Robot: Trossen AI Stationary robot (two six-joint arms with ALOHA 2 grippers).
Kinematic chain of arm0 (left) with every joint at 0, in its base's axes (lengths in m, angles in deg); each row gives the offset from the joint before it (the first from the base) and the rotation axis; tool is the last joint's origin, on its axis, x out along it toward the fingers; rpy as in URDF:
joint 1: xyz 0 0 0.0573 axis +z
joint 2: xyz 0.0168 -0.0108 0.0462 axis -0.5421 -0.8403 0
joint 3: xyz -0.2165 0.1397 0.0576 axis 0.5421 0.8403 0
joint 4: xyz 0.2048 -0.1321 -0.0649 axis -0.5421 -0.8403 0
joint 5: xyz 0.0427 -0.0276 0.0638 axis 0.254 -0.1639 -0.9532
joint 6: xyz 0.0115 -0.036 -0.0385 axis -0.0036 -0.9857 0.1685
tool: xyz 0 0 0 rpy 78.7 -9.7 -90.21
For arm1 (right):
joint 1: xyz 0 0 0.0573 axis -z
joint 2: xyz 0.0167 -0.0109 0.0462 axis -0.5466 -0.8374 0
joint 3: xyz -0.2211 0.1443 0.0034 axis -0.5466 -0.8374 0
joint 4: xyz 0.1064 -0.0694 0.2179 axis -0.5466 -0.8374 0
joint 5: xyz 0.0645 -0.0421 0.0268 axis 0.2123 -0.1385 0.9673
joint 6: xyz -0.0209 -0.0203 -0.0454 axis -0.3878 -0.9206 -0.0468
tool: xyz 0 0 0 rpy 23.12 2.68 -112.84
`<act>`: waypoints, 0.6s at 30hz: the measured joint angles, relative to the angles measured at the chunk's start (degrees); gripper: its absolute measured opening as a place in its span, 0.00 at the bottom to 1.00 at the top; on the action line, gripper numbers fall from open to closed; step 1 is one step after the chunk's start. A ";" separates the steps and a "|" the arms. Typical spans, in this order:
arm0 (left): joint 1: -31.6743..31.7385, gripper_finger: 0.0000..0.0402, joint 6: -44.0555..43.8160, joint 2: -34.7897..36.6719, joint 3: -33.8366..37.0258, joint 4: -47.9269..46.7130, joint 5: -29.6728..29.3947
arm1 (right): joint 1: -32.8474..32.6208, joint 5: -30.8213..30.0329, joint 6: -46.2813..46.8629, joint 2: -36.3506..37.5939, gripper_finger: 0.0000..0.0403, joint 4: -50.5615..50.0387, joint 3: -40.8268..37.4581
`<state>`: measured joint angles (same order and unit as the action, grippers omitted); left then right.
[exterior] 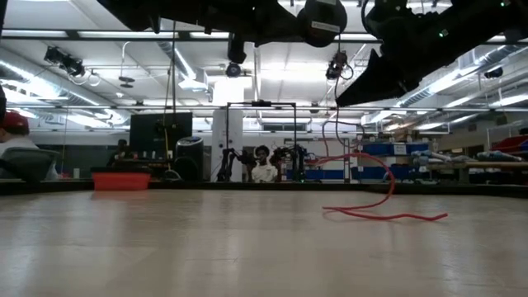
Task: Coil cords
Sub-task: Coil the red wire onto the spool
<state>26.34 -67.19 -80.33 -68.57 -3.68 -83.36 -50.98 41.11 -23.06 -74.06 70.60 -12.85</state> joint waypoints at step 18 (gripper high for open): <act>-0.02 0.00 -1.55 0.00 0.00 1.09 0.32 | 2.14 1.84 1.61 0.87 0.12 1.11 -0.01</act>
<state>26.33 -68.75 -80.33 -68.57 -2.59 -83.05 -48.84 42.95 -21.45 -73.20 71.71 -12.86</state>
